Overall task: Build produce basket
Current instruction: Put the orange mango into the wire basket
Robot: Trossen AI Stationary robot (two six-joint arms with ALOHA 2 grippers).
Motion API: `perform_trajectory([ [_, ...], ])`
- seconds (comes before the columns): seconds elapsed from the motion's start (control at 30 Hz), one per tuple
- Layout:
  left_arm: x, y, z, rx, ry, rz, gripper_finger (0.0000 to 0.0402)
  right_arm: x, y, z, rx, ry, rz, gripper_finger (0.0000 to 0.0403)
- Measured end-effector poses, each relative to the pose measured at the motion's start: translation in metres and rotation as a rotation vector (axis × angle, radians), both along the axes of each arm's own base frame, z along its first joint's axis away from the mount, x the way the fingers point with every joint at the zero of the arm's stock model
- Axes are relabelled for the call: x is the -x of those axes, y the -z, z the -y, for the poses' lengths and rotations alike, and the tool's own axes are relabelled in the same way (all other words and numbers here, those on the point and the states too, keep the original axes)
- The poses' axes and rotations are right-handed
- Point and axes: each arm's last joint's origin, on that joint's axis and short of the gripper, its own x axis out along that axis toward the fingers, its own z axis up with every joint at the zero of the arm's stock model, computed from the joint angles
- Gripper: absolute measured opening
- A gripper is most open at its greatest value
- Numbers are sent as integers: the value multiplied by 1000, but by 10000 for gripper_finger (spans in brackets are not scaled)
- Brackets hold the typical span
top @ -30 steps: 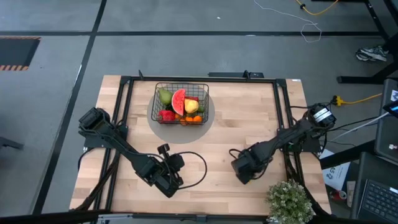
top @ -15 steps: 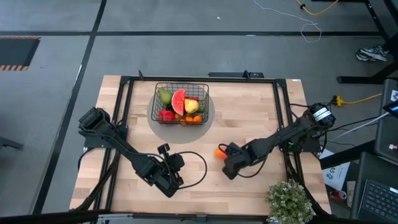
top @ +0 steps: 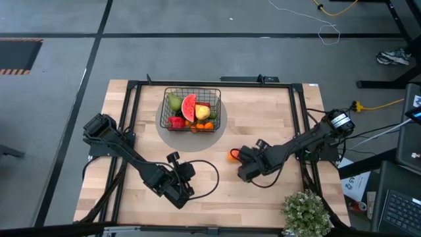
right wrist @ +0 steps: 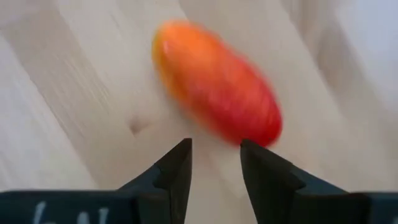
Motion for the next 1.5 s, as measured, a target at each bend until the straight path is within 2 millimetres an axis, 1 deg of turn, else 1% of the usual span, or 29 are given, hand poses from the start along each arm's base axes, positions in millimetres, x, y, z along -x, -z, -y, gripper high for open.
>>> perform_trajectory([
  [0.07,0,0,0,0,0,0,14,-4,-1,2,45,-85,11,138],
  [0.17,0,0,0,0,-1,0,14,-12,-2,8,64,-188,16,139],
  [0.3,0,0,0,2,-2,1,14,-20,-1,19,0,-289,-7,155],
  [0.4,0,0,0,2,-2,2,14,-23,-1,27,-67,-336,-36,182],
  [0.47,0,0,0,4,-4,3,14,-24,-1,32,-79,-367,-48,204],
  [0.6,0,0,0,4,-4,3,14,-28,-1,40,-50,-452,-64,250],
  [0.7,0,0,0,4,-4,3,14,-31,-2,44,-10,-566,-64,279],
  [0.83,0,0,0,4,-4,3,14,-34,1,46,-11,-643,-73,298],
  [0.97,0,0,0,3,-4,2,14,-37,17,45,-57,-694,-145,300],
  [1.1,0,0,0,1,-1,1,14,-43,43,44,-32,-757,-244,300],
  [1.2,0,0,0,1,-1,1,14,-45,61,43,-50,-749,-302,300],
  [1.27,0,0,0,1,-1,1,14,-47,67,43,-64,-735,-320,297],
  [1.33,0,0,0,-1,1,-1,14,-47,70,42,-71,-716,-331,286],
  [1.4,0,0,0,-1,1,-1,14,-46,70,41,-73,-691,-330,263],
  [1.5,0,0,0,-2,0,-2,14,-47,62,41,-83,-638,-322,221],
])
